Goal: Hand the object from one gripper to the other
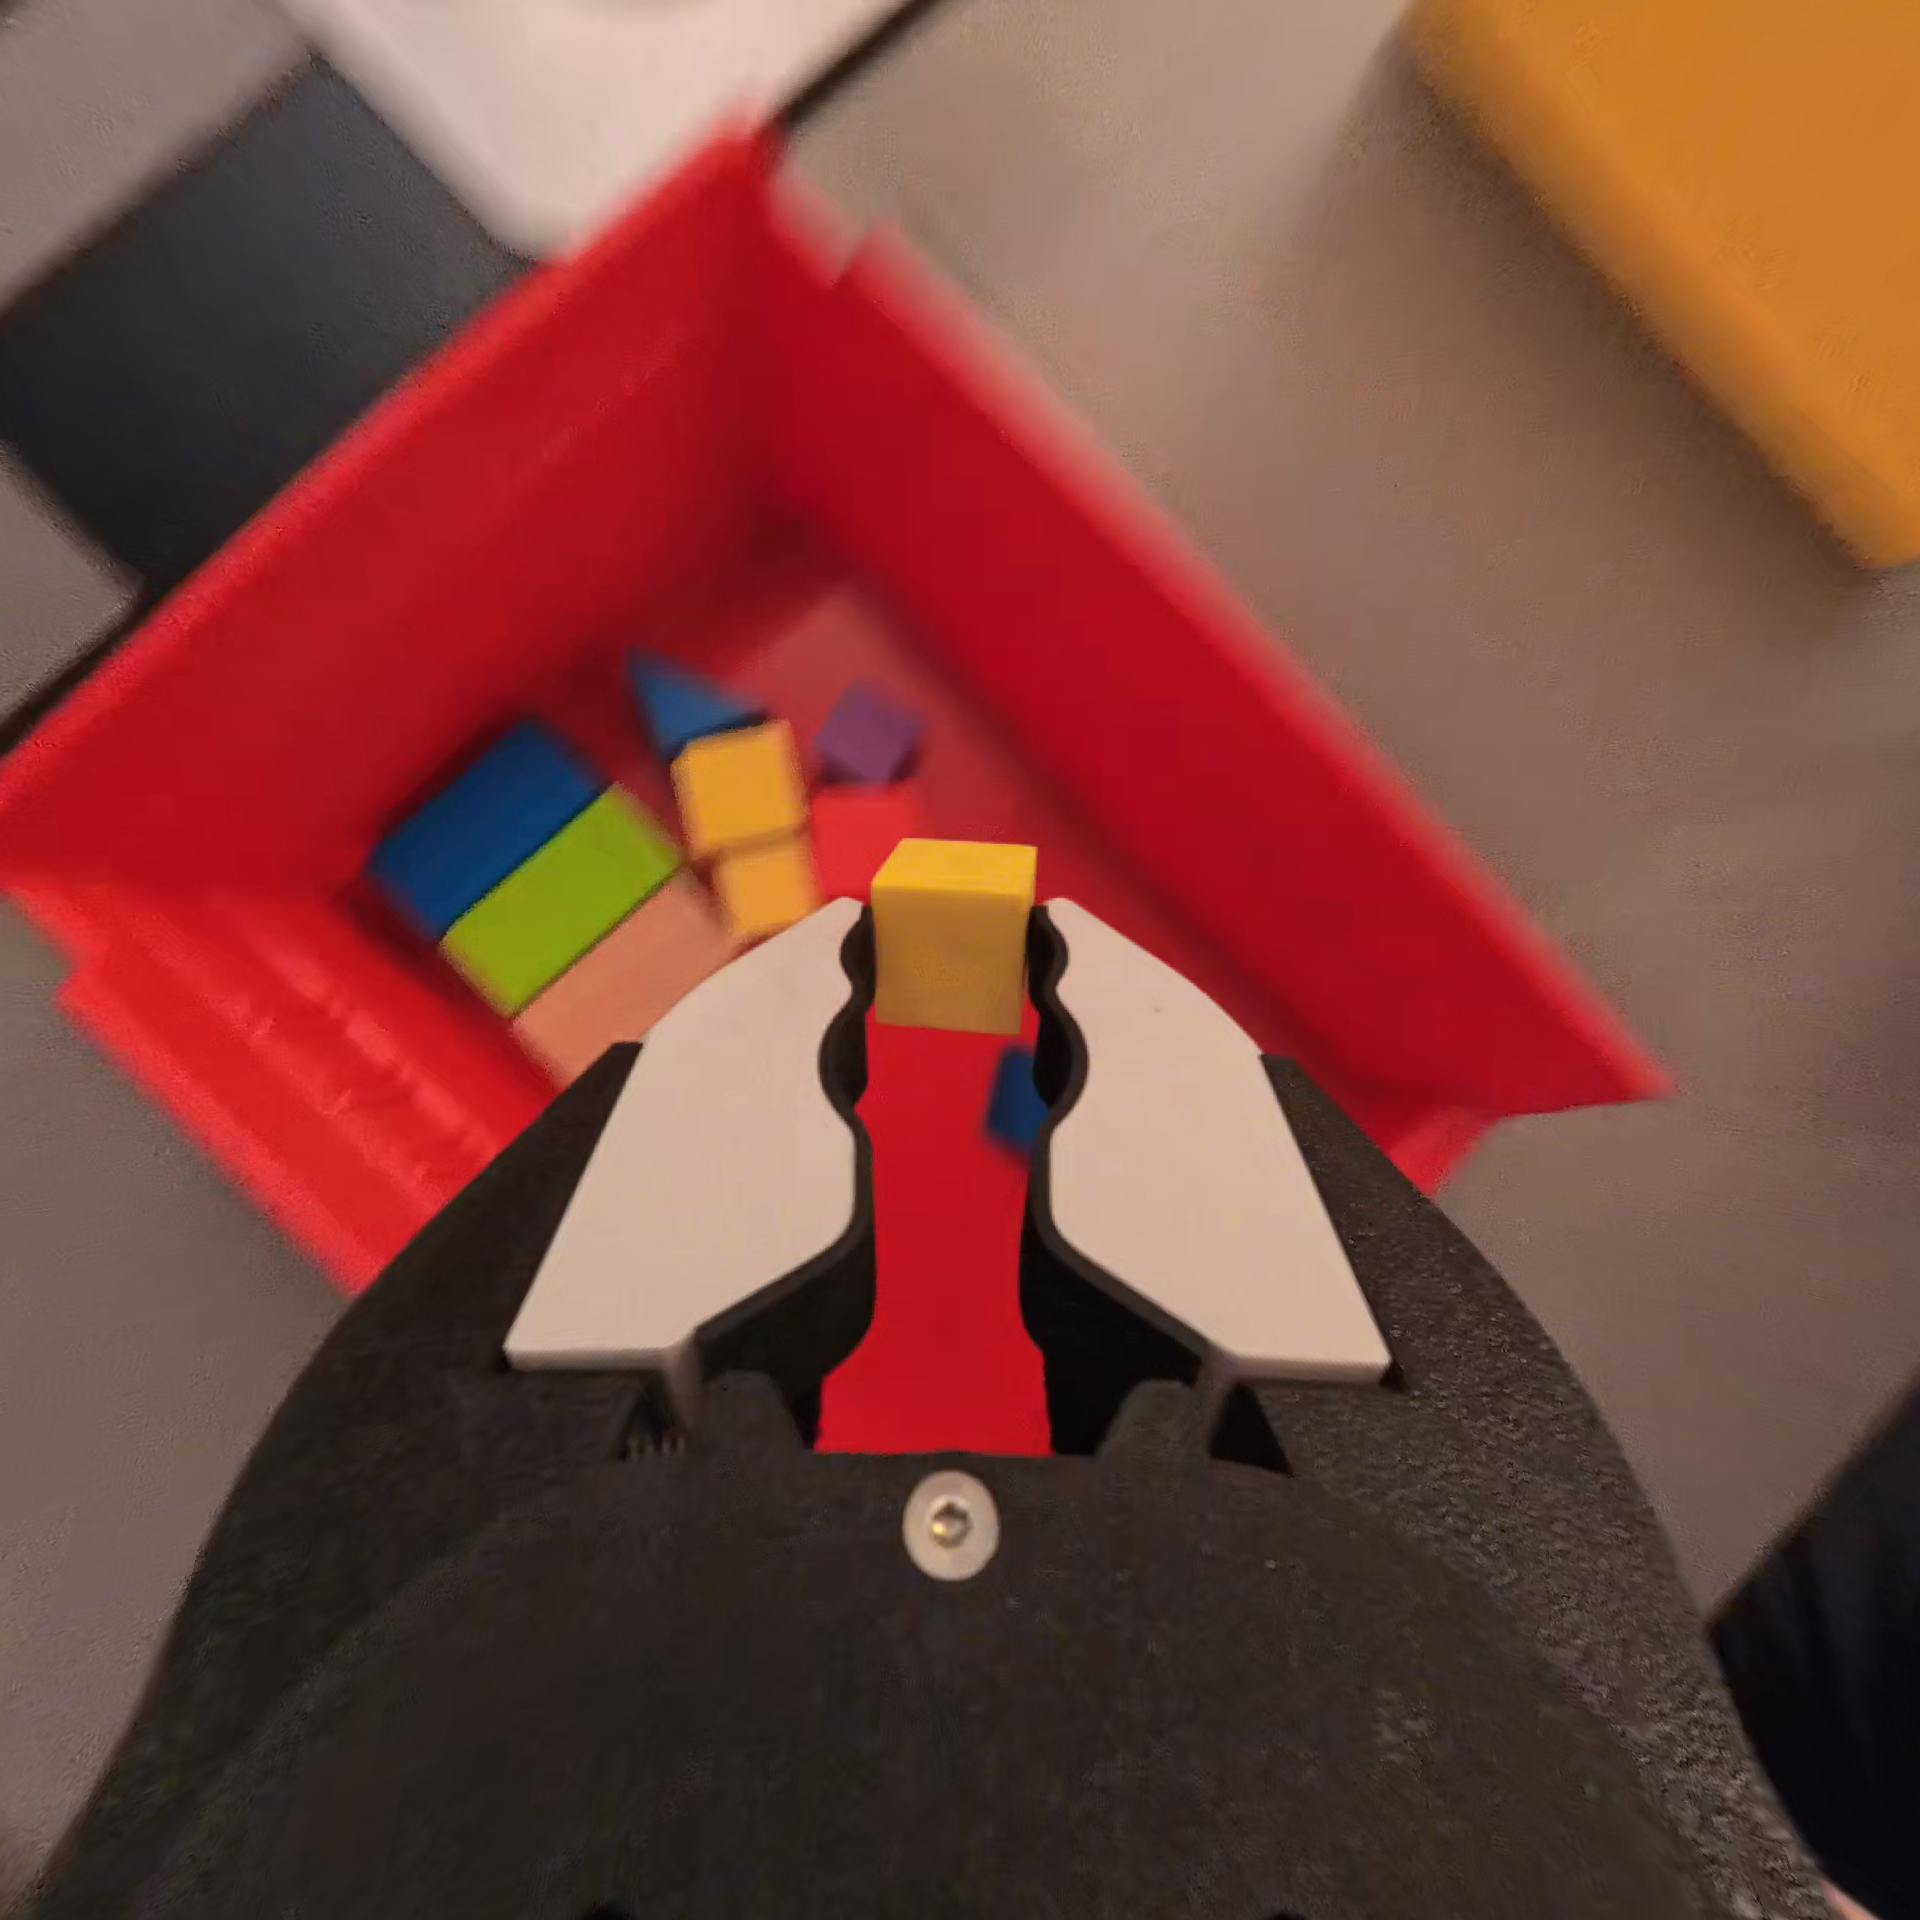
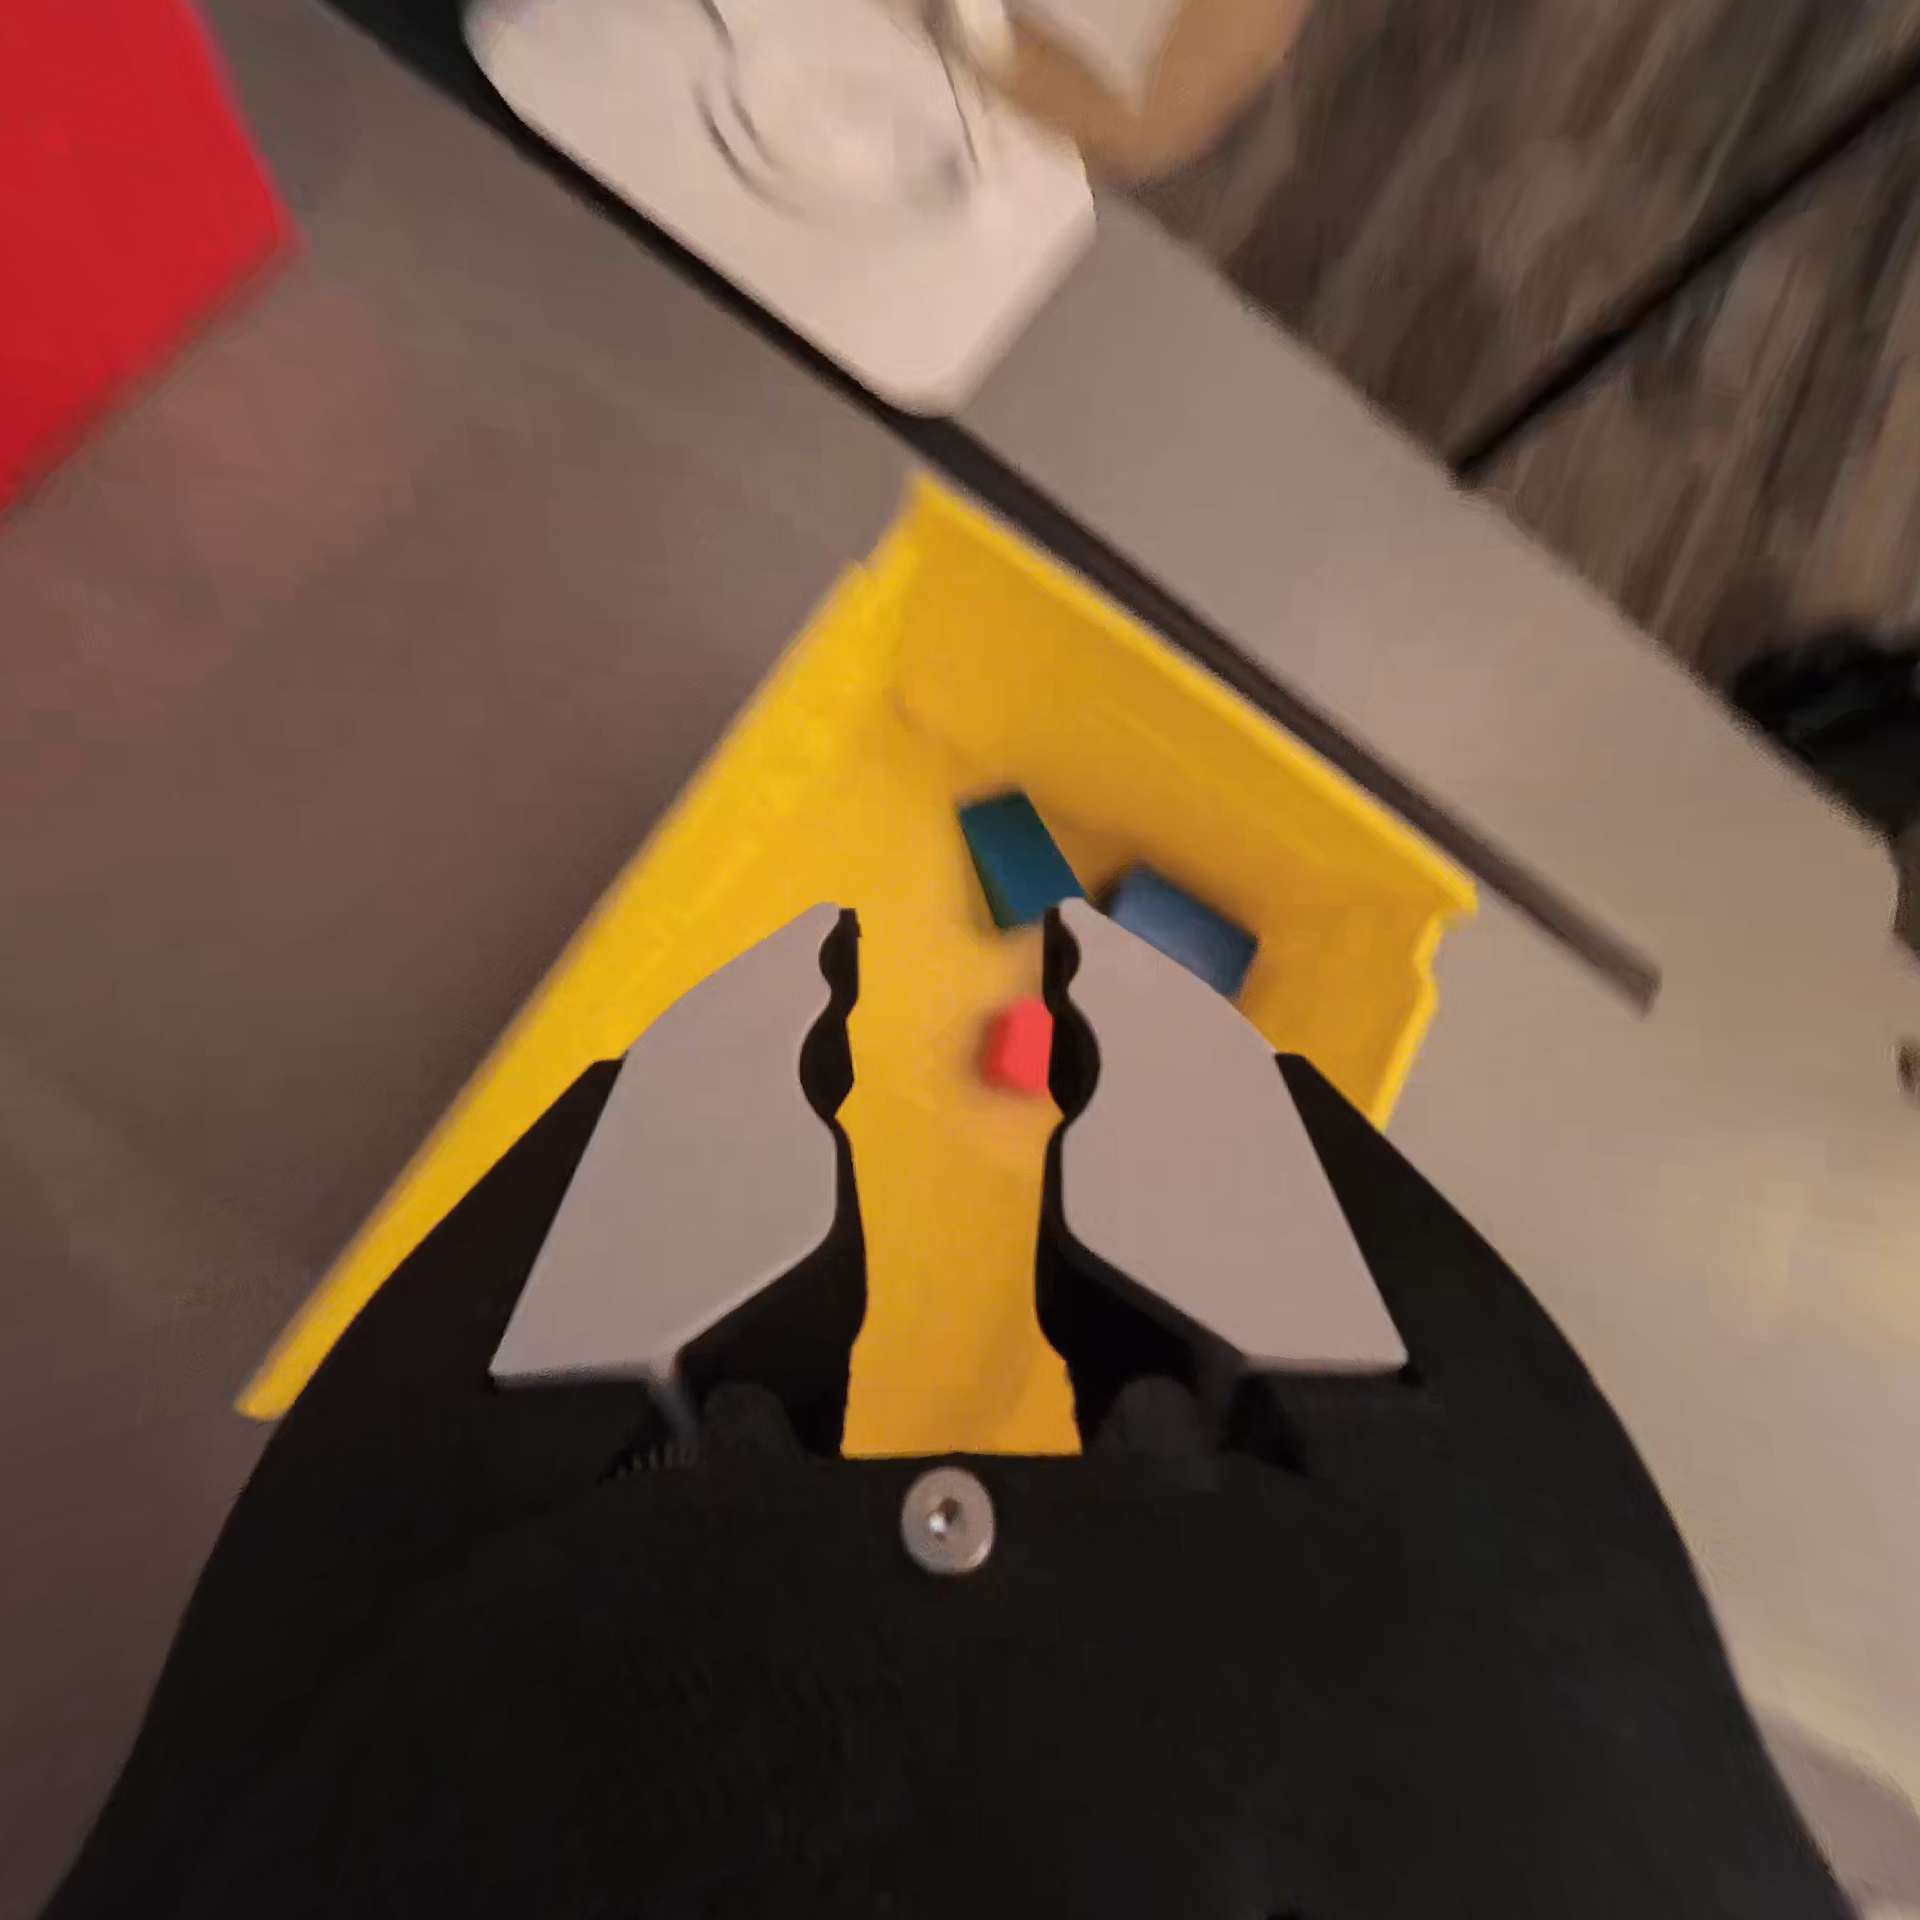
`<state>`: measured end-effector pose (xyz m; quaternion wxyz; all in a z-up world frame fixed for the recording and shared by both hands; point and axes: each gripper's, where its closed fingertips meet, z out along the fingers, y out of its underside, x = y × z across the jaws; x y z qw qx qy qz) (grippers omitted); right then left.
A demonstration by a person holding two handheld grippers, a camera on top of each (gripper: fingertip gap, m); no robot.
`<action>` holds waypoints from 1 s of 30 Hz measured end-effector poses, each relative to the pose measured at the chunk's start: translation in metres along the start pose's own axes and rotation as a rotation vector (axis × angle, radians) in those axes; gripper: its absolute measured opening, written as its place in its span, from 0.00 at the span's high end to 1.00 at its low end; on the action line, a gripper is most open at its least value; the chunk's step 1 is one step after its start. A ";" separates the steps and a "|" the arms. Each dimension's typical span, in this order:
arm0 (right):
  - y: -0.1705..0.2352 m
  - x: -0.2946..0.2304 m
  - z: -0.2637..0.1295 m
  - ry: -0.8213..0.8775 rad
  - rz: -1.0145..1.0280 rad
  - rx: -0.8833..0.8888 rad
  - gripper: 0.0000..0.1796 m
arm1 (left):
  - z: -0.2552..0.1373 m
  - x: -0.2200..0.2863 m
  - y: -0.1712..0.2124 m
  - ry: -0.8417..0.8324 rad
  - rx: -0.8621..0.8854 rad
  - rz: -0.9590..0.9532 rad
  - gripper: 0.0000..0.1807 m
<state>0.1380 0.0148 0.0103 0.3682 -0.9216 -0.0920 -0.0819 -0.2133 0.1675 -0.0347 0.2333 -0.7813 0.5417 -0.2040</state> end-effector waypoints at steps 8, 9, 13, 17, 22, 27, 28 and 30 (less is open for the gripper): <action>-0.107 -0.191 -0.079 -0.238 -0.679 0.877 0.72 | -0.078 0.146 -0.080 0.676 0.468 0.123 0.85; -0.109 -0.203 -0.084 -0.189 -0.741 0.932 0.71 | -0.083 0.157 -0.083 0.739 0.485 0.117 0.85; -0.112 -0.236 -0.098 -0.125 -0.824 1.038 0.72 | -0.094 0.187 -0.090 0.940 0.500 0.092 0.85; -0.114 -0.246 -0.104 -0.050 -0.869 1.074 0.73 | -0.092 0.203 -0.091 1.022 0.485 0.103 0.85; -0.115 -0.247 -0.107 -0.007 -0.879 1.094 0.82 | -0.088 0.211 -0.090 1.038 0.470 0.116 0.85; -0.114 -0.246 -0.104 0.014 -0.902 1.071 0.85 | -0.092 0.217 -0.089 1.088 0.473 0.128 0.85; -0.114 -0.247 -0.106 0.005 -0.899 1.071 0.85 | -0.093 0.218 -0.089 1.099 0.472 0.126 0.85; -0.113 -0.247 -0.106 -0.029 -0.881 1.052 0.85 | -0.094 0.217 -0.089 1.109 0.460 0.116 0.85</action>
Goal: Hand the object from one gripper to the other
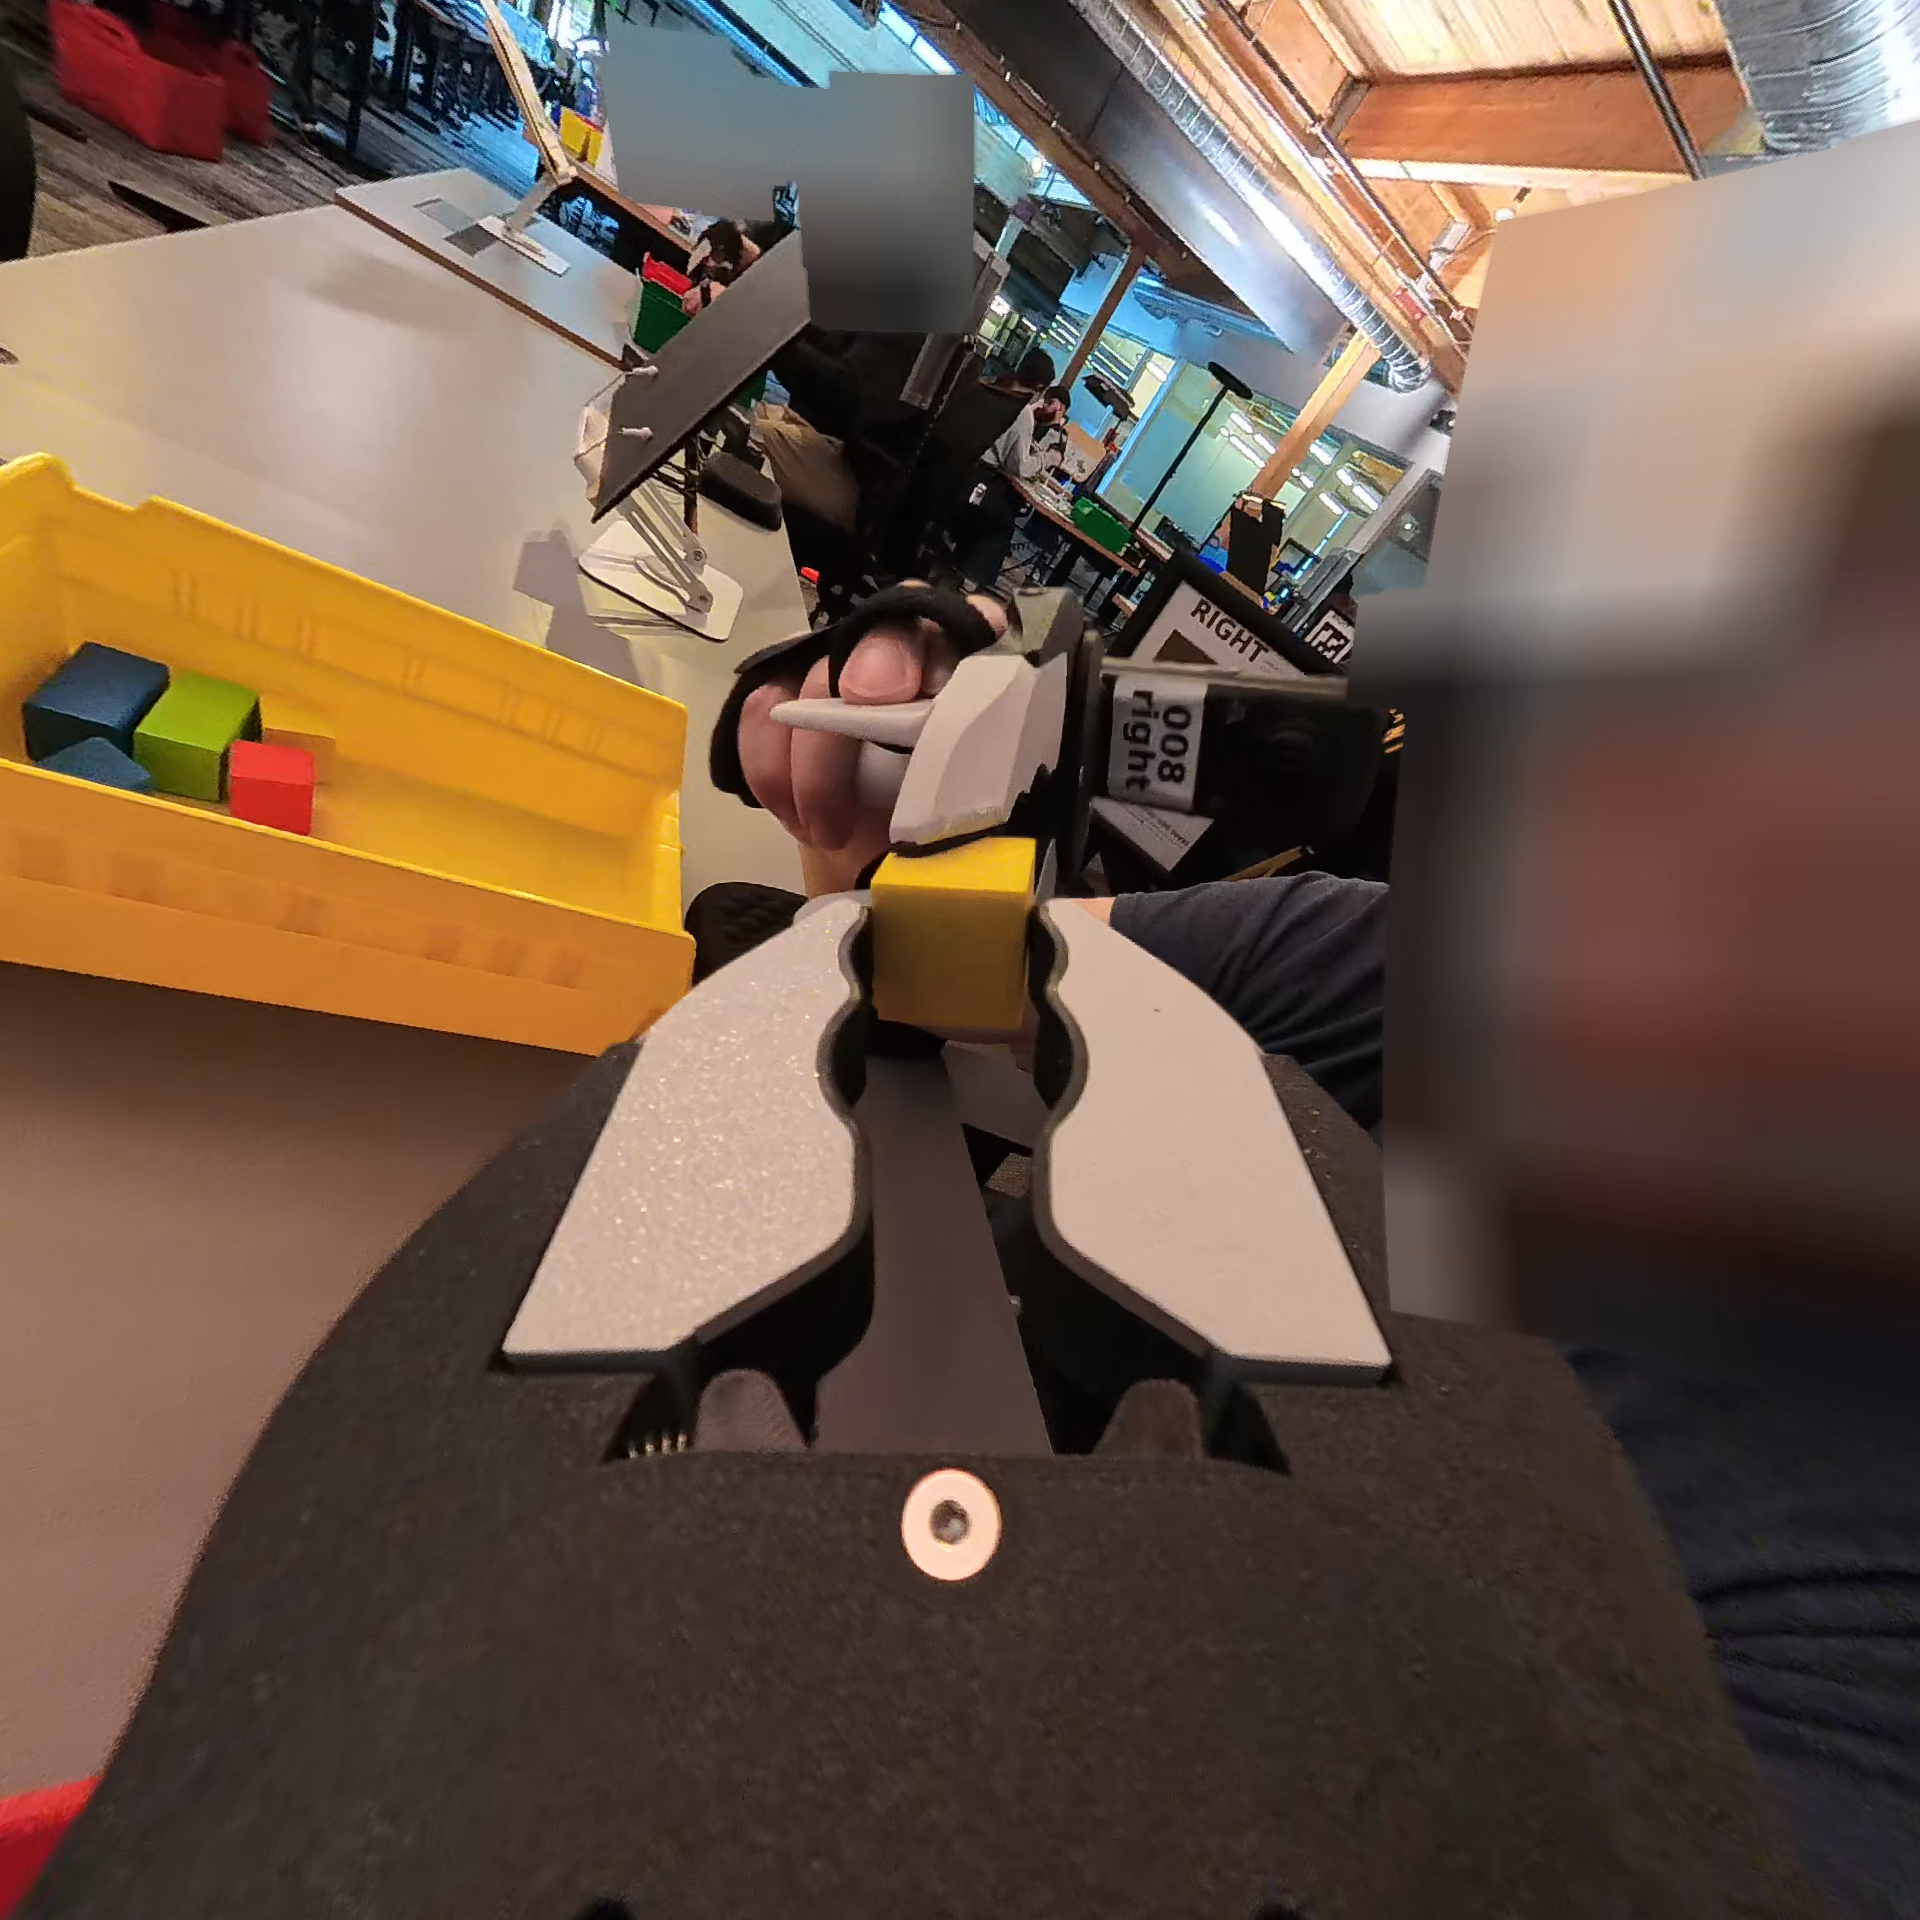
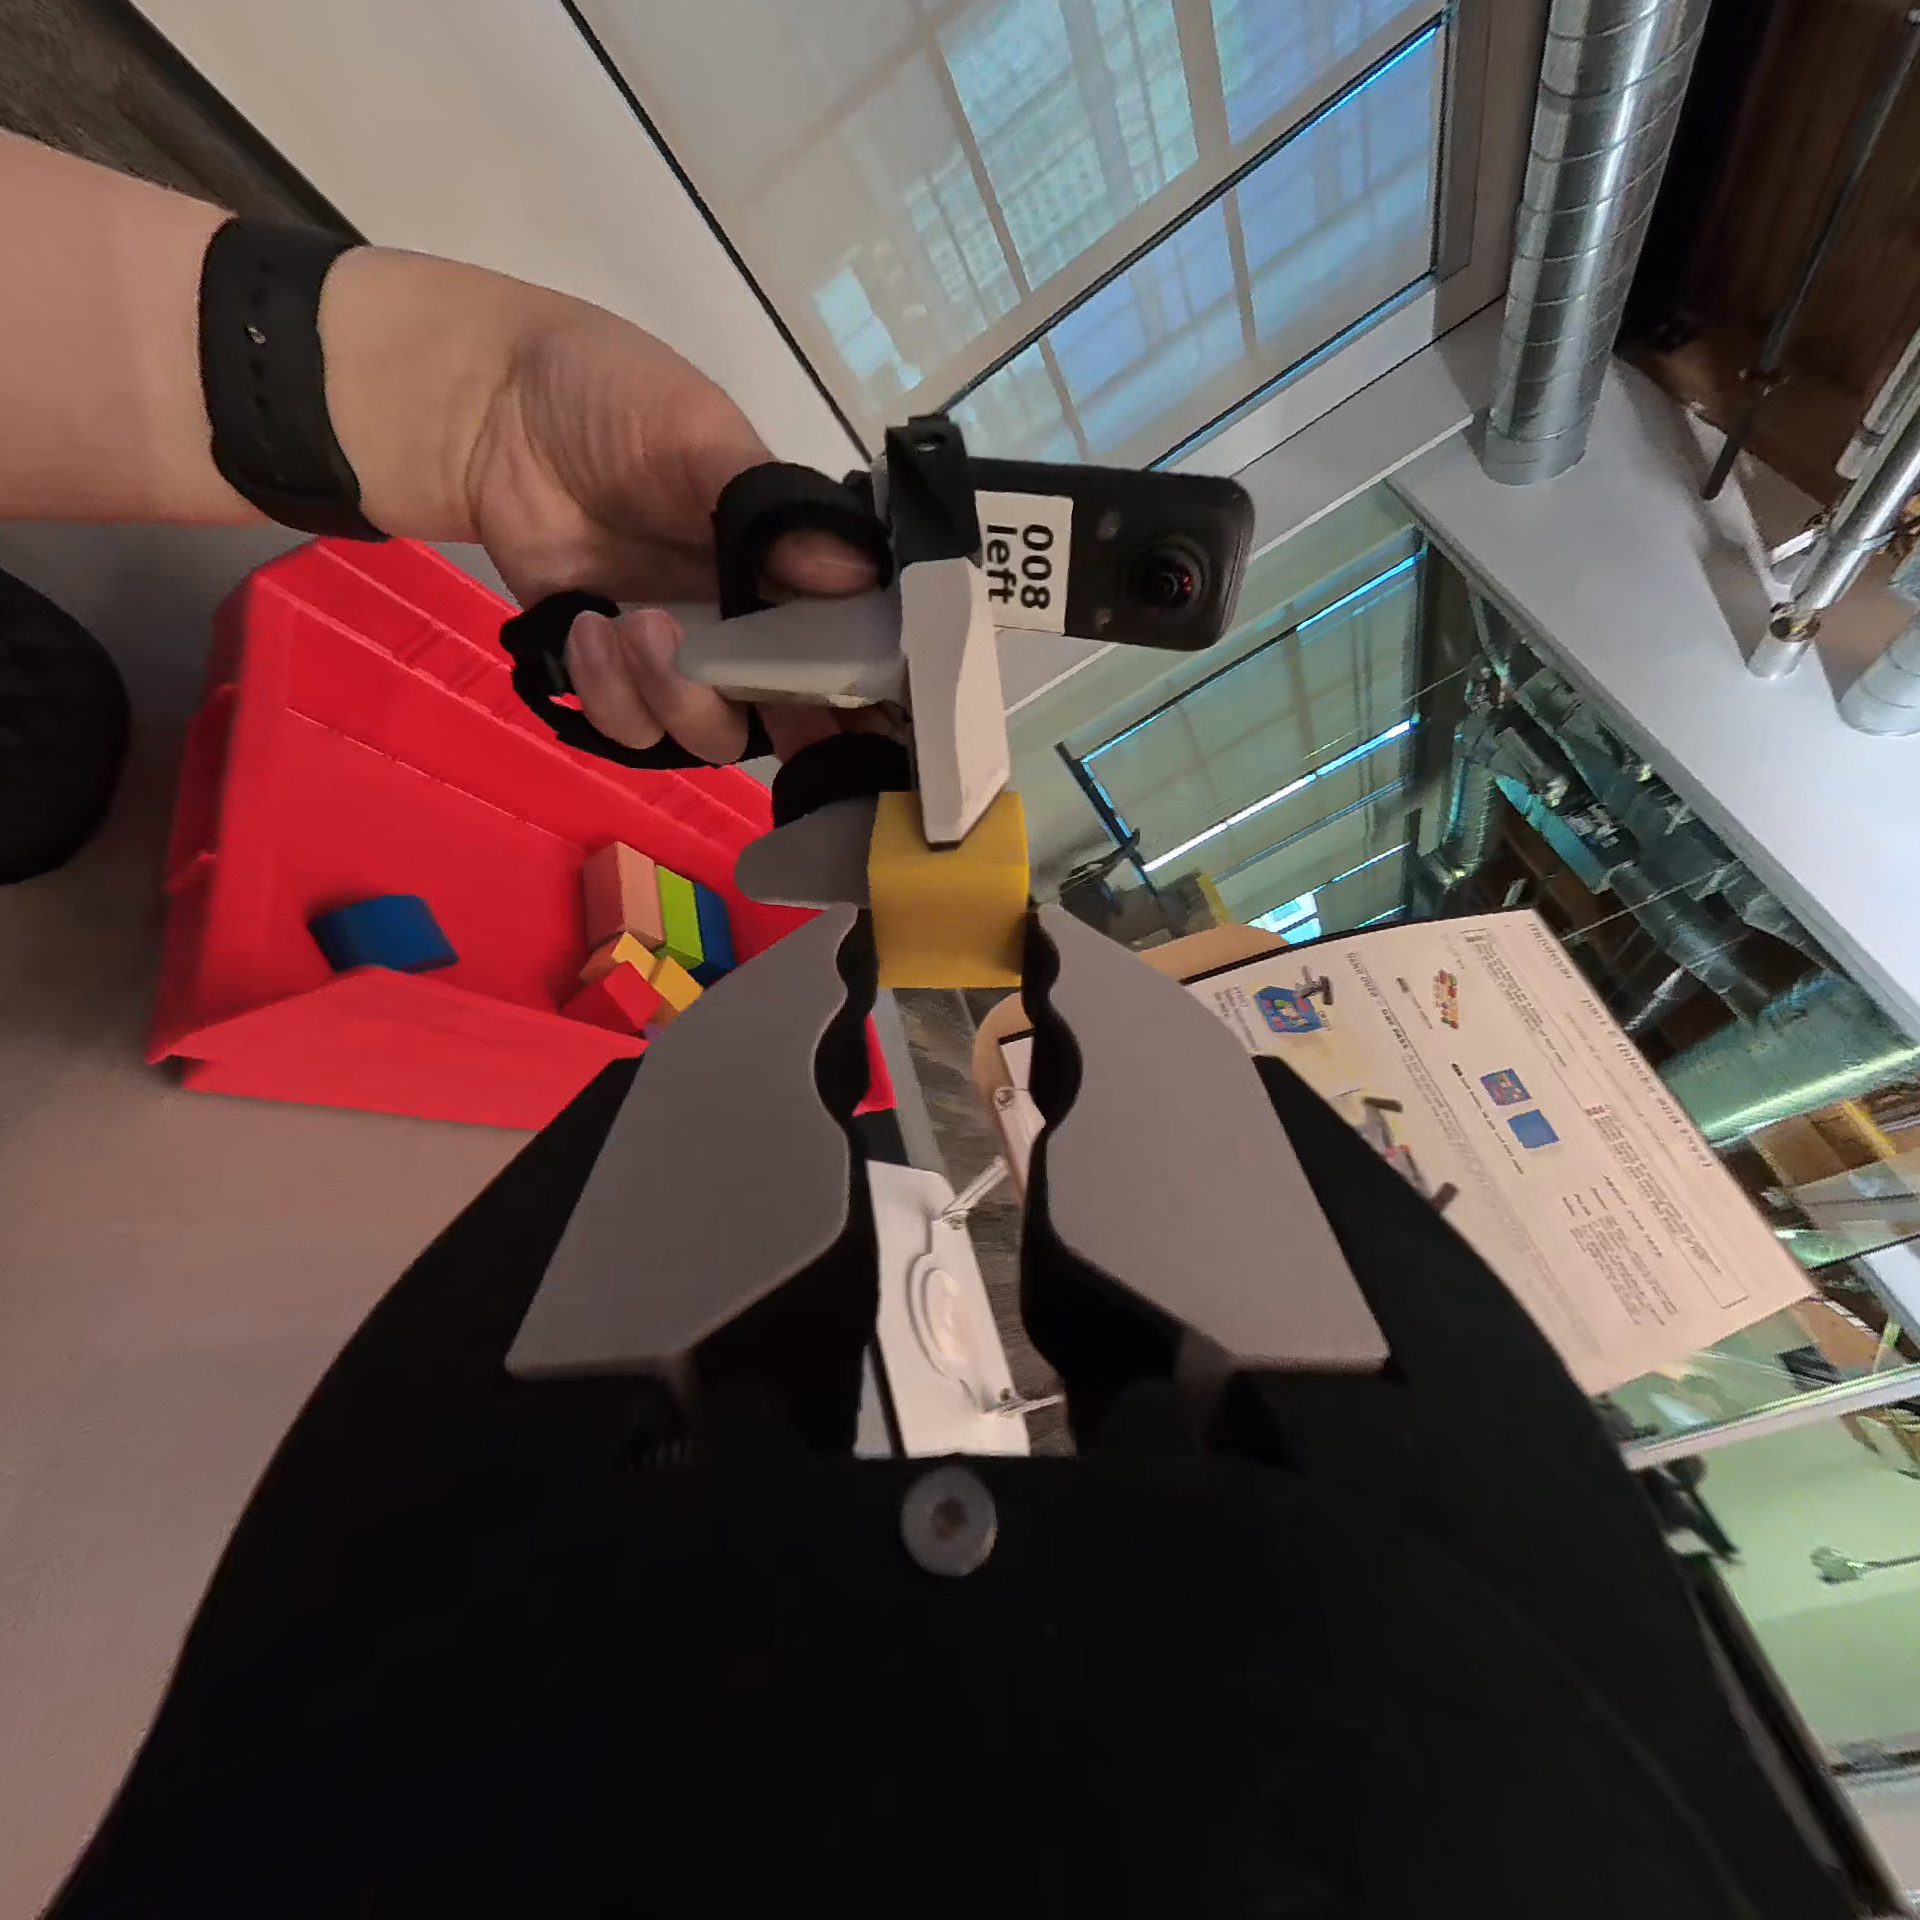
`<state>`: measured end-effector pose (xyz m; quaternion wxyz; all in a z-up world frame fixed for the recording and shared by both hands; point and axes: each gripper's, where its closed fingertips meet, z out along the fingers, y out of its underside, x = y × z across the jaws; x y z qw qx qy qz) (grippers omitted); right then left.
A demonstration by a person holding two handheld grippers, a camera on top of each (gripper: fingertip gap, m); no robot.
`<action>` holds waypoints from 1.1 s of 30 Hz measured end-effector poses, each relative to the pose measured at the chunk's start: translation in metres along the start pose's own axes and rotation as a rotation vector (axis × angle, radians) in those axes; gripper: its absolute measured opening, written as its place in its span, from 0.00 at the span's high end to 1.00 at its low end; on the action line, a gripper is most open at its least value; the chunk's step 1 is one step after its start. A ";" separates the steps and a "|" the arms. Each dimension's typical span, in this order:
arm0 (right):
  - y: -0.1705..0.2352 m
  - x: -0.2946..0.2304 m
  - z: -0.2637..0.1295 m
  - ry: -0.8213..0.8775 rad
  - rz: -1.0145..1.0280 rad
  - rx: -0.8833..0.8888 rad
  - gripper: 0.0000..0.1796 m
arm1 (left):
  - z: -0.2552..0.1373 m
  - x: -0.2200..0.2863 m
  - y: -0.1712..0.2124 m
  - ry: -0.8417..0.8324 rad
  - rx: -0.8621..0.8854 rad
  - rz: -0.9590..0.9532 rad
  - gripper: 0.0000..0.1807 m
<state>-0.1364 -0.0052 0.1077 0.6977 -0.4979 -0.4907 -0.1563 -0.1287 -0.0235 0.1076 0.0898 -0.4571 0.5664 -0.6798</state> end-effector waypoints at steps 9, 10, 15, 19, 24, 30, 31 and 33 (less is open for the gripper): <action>0.163 0.052 -0.094 -0.119 0.552 -0.702 0.85 | -0.047 -0.024 -0.006 -0.291 0.025 0.055 0.78; 0.197 0.043 -0.116 -0.146 0.644 -0.850 0.85 | -0.051 -0.023 -0.007 -0.299 0.031 0.057 0.78; 0.303 -0.029 -0.211 -0.391 0.854 -1.472 0.85 | -0.063 -0.026 -0.007 -0.353 0.032 0.057 0.79; 0.326 -0.055 -0.227 -0.485 0.869 -1.632 0.85 | -0.062 -0.027 -0.003 -0.359 0.008 0.056 0.79; 0.344 -0.053 -0.231 -0.409 0.901 -1.686 0.85 | -0.060 -0.030 0.001 -0.359 -0.016 0.045 0.79; 0.361 -0.054 -0.234 -0.367 0.913 -1.712 0.84 | -0.056 -0.034 0.006 -0.364 -0.046 0.039 0.80; 0.363 -0.055 -0.234 -0.370 0.902 -1.715 0.85 | -0.055 -0.034 0.007 -0.362 -0.051 0.040 0.80; 0.365 -0.056 -0.234 -0.375 0.889 -1.732 0.84 | -0.055 -0.034 0.008 -0.364 -0.059 0.043 0.80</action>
